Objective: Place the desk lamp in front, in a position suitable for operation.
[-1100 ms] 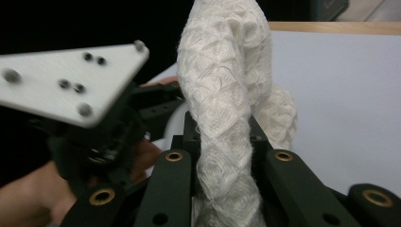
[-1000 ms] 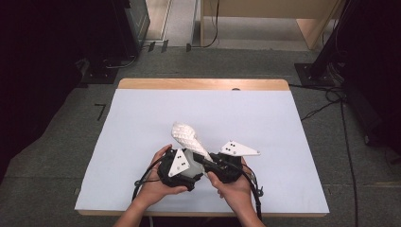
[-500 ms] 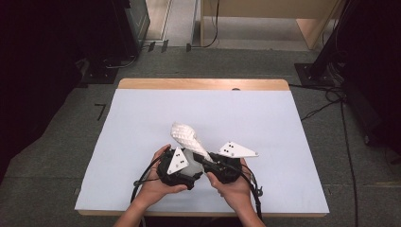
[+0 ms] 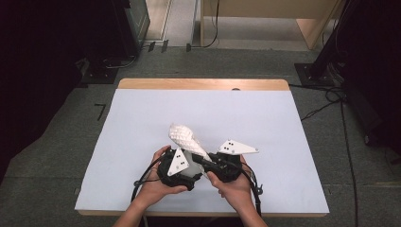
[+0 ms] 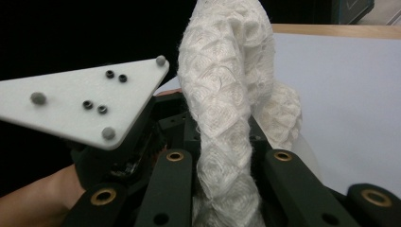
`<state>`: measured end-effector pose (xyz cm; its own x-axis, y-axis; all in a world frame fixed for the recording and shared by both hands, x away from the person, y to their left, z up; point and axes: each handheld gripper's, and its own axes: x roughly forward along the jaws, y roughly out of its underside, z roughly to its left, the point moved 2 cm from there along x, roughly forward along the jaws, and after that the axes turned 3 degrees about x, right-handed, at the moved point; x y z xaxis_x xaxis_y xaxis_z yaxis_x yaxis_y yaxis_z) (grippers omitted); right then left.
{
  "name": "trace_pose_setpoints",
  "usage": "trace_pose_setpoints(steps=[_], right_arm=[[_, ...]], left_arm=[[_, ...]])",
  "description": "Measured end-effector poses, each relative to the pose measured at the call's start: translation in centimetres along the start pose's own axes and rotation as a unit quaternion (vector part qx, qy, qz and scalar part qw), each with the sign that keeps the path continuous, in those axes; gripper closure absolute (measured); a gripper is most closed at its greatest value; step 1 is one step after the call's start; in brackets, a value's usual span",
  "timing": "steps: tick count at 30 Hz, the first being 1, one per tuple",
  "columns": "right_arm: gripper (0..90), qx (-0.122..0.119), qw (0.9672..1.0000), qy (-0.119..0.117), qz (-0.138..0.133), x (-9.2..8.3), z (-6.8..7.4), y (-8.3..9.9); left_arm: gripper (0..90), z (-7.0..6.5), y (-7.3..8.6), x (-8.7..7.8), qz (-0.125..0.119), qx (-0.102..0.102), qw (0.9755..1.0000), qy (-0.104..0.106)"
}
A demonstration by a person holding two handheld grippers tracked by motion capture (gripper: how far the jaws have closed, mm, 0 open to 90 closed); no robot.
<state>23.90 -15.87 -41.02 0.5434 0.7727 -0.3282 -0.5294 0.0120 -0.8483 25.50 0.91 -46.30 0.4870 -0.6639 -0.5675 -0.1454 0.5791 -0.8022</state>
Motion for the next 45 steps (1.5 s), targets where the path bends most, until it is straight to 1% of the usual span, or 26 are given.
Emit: trace_pose_setpoints(steps=[2,4,7,9,11,12,13,14,17,20,22,23,25,26,27,28,30,33,34,35,36,39,40,41,43,45], right_arm=[[78.8,0.0,1.0,0.005,-0.002,0.1,-0.1,0.0],[78.9,-0.001,0.9987,0.051,-0.004,0.3,-1.2,0.6],[79.3,0.004,0.9992,0.038,0.015,-0.2,-1.4,0.4],[79.5,0.0,0.9994,0.02,0.028,-0.5,-0.9,0.0],[79.5,0.002,0.9996,0.002,0.03,-0.6,-0.2,-0.2],[79.4,0.004,0.9997,-0.002,0.025,-0.5,0.0,-0.3],[79.2,0.009,0.9998,-0.005,0.019,-0.4,0.1,-0.3],[79.1,0.019,0.9997,-0.007,0.013,-0.3,0.0,-0.3],[79.1,0.021,0.9997,-0.004,0.007,-0.1,-0.4,-0.3],[79.1,0.016,0.9995,0.023,0.017,0.0,-1.3,-0.1],[79.2,0.028,0.9991,0.026,0.02,-0.2,-1.6,0.1],[79.3,0.033,0.9989,0.024,0.024,-0.3,-1.6,0.0],[79.3,0.022,0.9991,0.019,0.032,-0.5,-1.0,-0.2],[79.3,0.025,0.9993,-0.007,0.026,-0.5,-0.3,-0.4],[79.3,0.025,0.9993,-0.007,0.026,-0.5,-0.3,-0.4],[79.3,0.028,0.9992,-0.02,0.02,-0.4,0.2,-0.5],[79.3,0.029,0.9992,-0.021,0.016,-0.3,0.3,-0.5],[78.9,0.03,0.9995,-0.008,0.005,-0.1,-0.2,-0.3],[78.9,0.032,0.9992,0.024,0.001,0.2,-1.1,0.0],[78.9,0.032,0.9992,0.024,0.001,0.2,-1.1,0.0],[79.1,0.058,0.9979,0.028,0.007,0.0,-1.9,0.2],[79.3,0.06,0.9977,0.025,0.022,-0.3,-1.8,0.0],[79.3,0.052,0.998,0.02,0.027,-0.4,-1.4,-0.1],[79.4,0.044,0.9987,0.002,0.026,-0.4,-0.5,-0.3],[79.4,0.048,0.9985,-0.005,0.025,-0.4,-0.2,-0.4],[79.2,0.065,0.997,-0.038,0.016,-0.3,0.2,-0.6]], left_arm=[[8.9,0.0,0.0,0.0,0.001,0.001,1.0,0.001],[8.8,0.3,0.0,0.0,0.003,-0.006,1.0,0.006],[8.8,0.7,0.0,0.1,0.004,-0.035,0.9994,0.008],[8.8,0.6,0.0,0.1,0.004,-0.039,0.9992,0.003],[8.9,0.5,-0.1,0.1,0.005,-0.03,0.9995,0.001],[8.9,0.0,-0.1,0.1,0.004,-0.01,0.9999,-0.007],[8.9,0.0,-0.1,0.1,0.004,-0.01,0.9999,-0.007],[8.9,-0.3,-0.2,0.1,0.005,0.004,0.9999,-0.011],[8.9,-0.2,-0.2,0.2,0.004,0.006,0.9999,-0.008],[8.8,0.6,0.0,0.2,0.0,-0.027,0.9996,0.007],[8.8,1.0,0.2,0.2,-0.006,-0.051,0.9986,0.013],[8.8,1.1,0.2,0.2,-0.005,-0.054,0.9984,0.013],[8.8,0.9,0.1,0.2,-0.003,-0.056,0.9984,0.006],[8.8,0.5,0.0,0.2,-0.003,-0.039,0.9992,-0.003],[8.8,0.5,0.0,0.2,-0.003,-0.039,0.9992,-0.003],[8.8,0.1,0.0,0.2,-0.002,-0.018,0.9998,-0.01],[8.8,-0.2,0.0,0.1,-0.006,-0.005,0.9999,-0.011],[8.8,-0.2,0.1,0.2,-0.01,0.0,0.9999,-0.008],[8.8,0.1,0.1,0.2,-0.009,-0.012,0.9999,-0.002],[8.8,0.1,0.1,0.2,-0.009,-0.012,0.9999,-0.002],[8.8,0.3,0.1,0.2,-0.011,-0.019,0.9998,0.002],[8.8,0.2,0.1,0.2,-0.01,-0.018,0.9998,0.0],[8.8,0.2,0.1,0.2,-0.009,-0.019,0.9998,-0.001],[8.8,0.1,0.1,0.2,-0.008,-0.015,0.9998,-0.004],[8.8,-0.1,0.1,0.2,-0.009,-0.009,0.9999,-0.007],[8.8,-0.5,0.1,0.2,-0.013,0.009,0.9998,-0.015]])
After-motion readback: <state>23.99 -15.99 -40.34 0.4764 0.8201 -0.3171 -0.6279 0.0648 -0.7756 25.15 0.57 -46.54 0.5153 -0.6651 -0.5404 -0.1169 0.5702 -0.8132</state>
